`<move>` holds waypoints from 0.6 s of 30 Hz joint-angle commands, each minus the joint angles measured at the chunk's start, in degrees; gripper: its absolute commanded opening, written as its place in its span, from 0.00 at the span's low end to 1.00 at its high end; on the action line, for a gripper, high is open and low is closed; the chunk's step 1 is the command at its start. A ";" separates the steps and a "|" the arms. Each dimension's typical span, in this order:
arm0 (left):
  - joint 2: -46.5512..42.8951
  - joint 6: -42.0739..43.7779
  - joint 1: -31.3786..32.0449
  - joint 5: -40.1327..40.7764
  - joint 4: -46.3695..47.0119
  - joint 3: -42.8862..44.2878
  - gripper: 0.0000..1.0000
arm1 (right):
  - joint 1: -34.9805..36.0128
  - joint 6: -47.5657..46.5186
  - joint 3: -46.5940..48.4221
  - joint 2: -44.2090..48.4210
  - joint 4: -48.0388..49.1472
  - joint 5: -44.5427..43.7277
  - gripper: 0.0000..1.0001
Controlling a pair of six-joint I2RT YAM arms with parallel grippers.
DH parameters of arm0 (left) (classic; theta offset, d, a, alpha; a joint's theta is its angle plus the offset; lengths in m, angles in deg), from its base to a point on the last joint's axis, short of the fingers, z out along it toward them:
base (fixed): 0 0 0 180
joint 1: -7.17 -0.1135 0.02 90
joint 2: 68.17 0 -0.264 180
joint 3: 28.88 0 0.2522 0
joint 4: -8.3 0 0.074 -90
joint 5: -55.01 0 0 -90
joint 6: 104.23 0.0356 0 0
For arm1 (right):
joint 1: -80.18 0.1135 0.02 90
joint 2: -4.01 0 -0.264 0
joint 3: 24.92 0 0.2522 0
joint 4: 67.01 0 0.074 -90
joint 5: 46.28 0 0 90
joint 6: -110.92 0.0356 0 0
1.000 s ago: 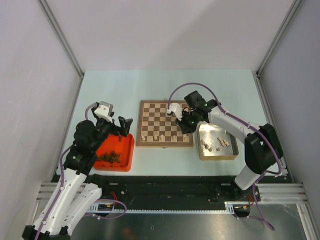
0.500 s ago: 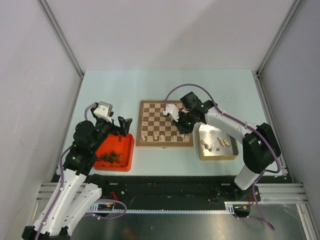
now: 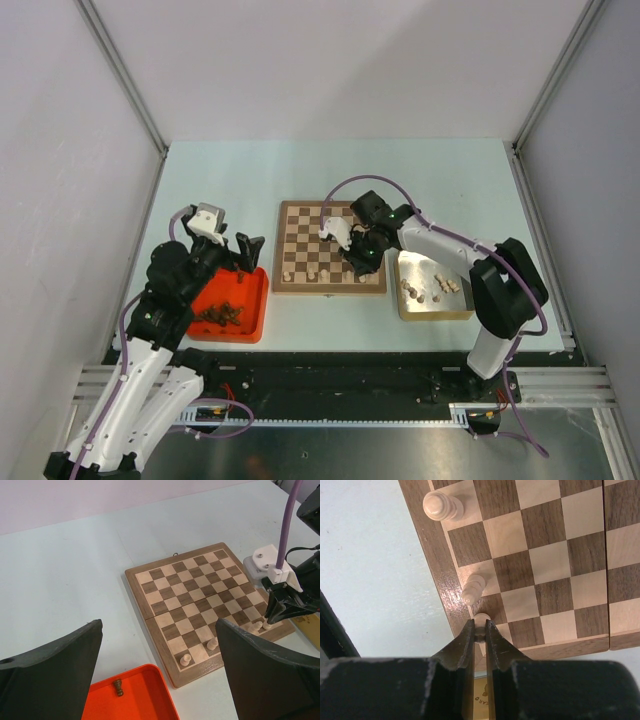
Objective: Set up the chess pieces on the board
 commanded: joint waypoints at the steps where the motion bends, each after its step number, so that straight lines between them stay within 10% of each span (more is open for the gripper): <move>1: -0.28 2.04 0.06 0.22 1.28 0.02 1.00 | 0.46 0.79 2.00 -0.56 1.30 -0.76 0.09; 18: -0.01 2.04 -0.02 0.31 1.28 -0.07 1.00 | 0.63 2.20 2.00 -0.82 3.49 -1.64 0.15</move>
